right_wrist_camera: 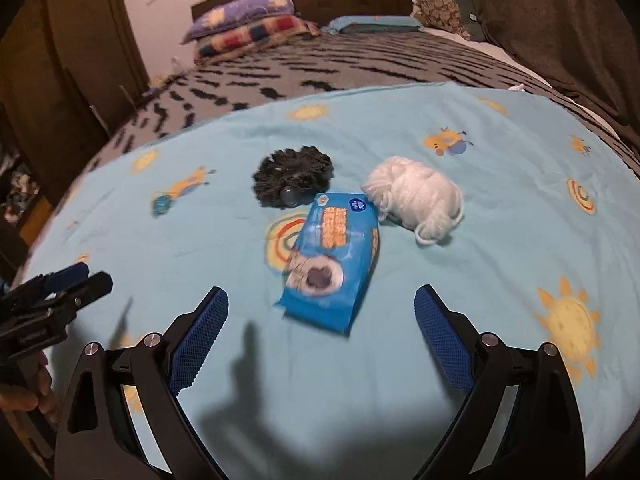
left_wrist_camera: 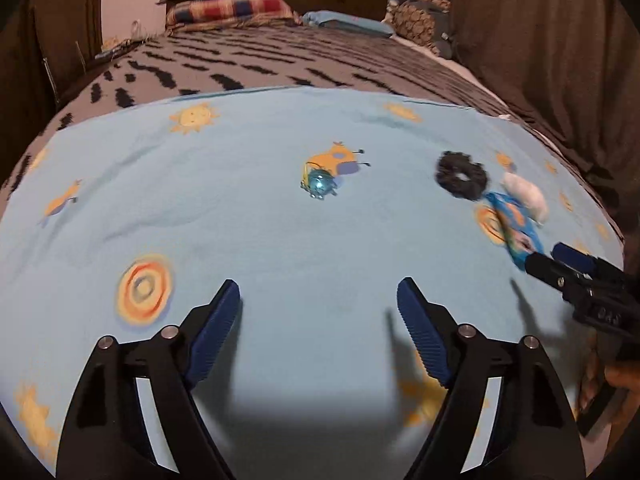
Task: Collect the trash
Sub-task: 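Grasp the blue wipes pack with the right gripper while the left gripper grasps the blue toy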
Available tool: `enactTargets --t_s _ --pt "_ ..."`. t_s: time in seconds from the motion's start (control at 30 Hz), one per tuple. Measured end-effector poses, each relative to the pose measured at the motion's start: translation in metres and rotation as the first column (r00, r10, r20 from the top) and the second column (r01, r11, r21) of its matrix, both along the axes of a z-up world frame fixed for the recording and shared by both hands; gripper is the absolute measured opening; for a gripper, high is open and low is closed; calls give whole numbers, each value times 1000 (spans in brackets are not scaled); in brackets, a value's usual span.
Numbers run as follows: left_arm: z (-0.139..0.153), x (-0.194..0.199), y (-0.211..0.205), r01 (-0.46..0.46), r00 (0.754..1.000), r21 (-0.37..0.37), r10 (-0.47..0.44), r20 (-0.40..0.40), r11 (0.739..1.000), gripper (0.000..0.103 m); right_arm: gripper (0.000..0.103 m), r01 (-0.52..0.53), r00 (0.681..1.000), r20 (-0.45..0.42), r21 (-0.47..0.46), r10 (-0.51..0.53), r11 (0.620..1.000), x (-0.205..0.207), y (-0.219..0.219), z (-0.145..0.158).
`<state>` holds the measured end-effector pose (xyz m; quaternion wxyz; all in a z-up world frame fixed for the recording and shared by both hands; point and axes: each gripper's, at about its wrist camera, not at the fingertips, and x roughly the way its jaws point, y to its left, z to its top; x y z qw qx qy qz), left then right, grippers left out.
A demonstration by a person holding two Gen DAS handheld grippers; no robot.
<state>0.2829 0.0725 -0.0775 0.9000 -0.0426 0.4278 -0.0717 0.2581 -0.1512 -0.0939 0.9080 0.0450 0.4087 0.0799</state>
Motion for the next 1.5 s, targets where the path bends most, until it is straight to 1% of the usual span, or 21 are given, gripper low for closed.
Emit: enactTargets --t_s 0.07,0.2,0.27,0.33,0.47,0.5,0.53,0.57,0.6,0.63,0.67,0.7,0.77,0.8,0.9,1.03,1.07,1.2,1.3,1.5 --pt "-6 15 -1 6 1000 6 -6 -13 1000 71 94 0 1000 -19 -3 0 1000 10 2 -6" --pt "-9 45 -3 13 1000 -10 -13 -15 1000 71 95 -9 1000 -27 -8 8 1000 20 4 -9" --pt "-8 58 -6 24 1000 -8 -24 -10 1000 65 95 -10 1000 -26 -9 10 1000 26 5 -9" --pt "-9 74 -10 31 999 8 -31 -17 999 61 89 -11 1000 -24 -15 11 1000 29 7 -9" --pt "-10 90 -16 34 999 34 -34 -21 999 56 84 -30 999 -32 -46 29 999 36 15 -11" --pt "-10 94 -17 36 999 39 -35 -21 999 54 79 -32 999 -32 -50 30 998 37 16 -11" --pt "-11 96 -19 36 999 45 -35 -23 998 50 74 -32 999 -32 -54 30 998 37 16 -11" --pt "-11 97 -19 35 999 48 -34 -23 998 46 70 -29 999 -33 -59 27 998 38 16 -11" --pt "-11 97 -19 33 999 49 -32 -23 998 44 63 -23 999 -35 -62 21 998 39 16 -11" --pt "-11 97 -19 33 999 50 -31 -24 998 39 57 -18 999 -36 -64 16 998 40 15 -12" --pt "-11 97 -18 34 999 48 -32 -24 998 32 56 -14 999 -38 -59 12 998 40 13 -12" --pt "-10 96 -17 35 999 47 -33 -24 998 27 55 -14 999 -37 -55 12 998 40 12 -12" --pt "-10 91 -16 41 999 39 -40 -25 998 27 52 -10 999 -32 -43 8 999 38 9 -11" --pt "-9 88 -17 43 999 38 -42 -25 998 27 49 -6 999 -32 -36 5 999 37 7 -11" --pt "-5 69 -18 62 998 28 -61 -29 998 27 42 -7 999 -37 -25 6 1000 25 2 -6" --pt "-3 36 -22 84 996 18 -83 -41 996 27 41 -39 999 -35 -29 38 999 -7 1 2" --pt "-3 29 -23 89 995 15 -89 -44 996 27 41 -47 998 -30 -26 46 999 -21 0 5" --pt "5 -16 -28 109 993 -22 -110 -44 994 27 41 -60 998 -20 -5 60 998 -58 -6 14" --pt "20 -54 -34 127 992 -35 -128 -15 991 27 41 -57 998 1 4 57 998 -88 -14 25" --pt "50 -131 -51 161 986 -25 -159 53 987 27 41 -48 998 48 16 47 999 -141 -26 42"
